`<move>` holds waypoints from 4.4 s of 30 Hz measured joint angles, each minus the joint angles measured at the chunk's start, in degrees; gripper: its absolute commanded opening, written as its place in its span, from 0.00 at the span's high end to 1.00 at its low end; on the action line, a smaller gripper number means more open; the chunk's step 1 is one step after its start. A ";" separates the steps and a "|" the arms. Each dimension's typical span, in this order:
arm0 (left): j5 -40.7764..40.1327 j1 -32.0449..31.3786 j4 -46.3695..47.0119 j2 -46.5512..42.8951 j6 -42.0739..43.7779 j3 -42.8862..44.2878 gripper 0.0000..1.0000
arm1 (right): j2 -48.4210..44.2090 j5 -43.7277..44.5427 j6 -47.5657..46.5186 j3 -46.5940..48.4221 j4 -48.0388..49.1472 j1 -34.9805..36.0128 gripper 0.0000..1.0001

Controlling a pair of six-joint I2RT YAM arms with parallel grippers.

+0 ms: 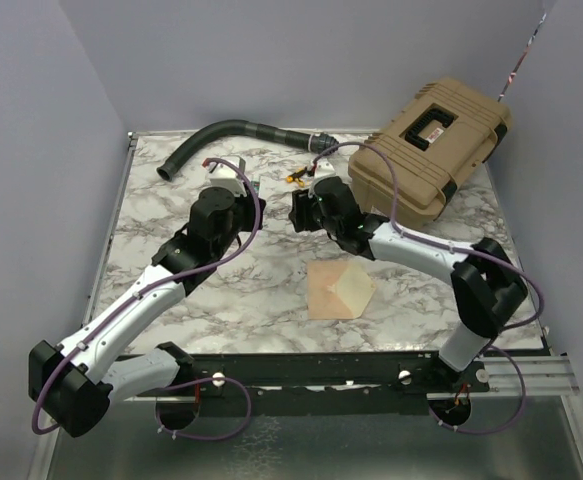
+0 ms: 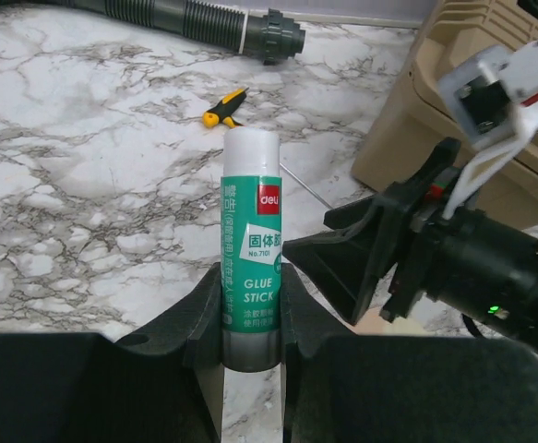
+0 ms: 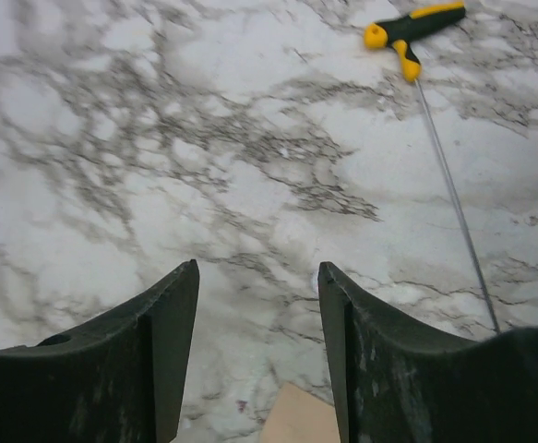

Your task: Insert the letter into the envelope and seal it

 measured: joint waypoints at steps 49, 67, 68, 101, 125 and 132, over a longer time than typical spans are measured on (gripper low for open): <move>33.09 0.31 3.80 -1.38 -1.49 12.55 0.16 | -20.48 -41.59 31.63 4.20 11.96 -9.27 0.99; 53.16 6.58 -2.40 9.18 -8.28 20.81 0.54 | -19.63 -63.93 23.56 10.34 6.34 -16.83 0.99; 54.36 7.06 -2.34 9.35 -8.94 20.81 0.54 | -19.06 -64.81 23.56 10.58 6.27 -16.83 1.00; 62.42 10.08 18.45 9.86 -25.09 11.32 1.00 | -12.70 -72.41 37.27 8.70 18.12 -16.90 0.93; 44.83 10.19 27.47 3.21 -26.23 5.44 1.00 | -22.29 -53.77 30.42 1.57 13.75 -12.85 0.21; 37.40 10.19 33.18 0.87 -31.45 4.35 1.00 | -21.92 -46.56 25.73 5.29 10.86 -7.78 0.39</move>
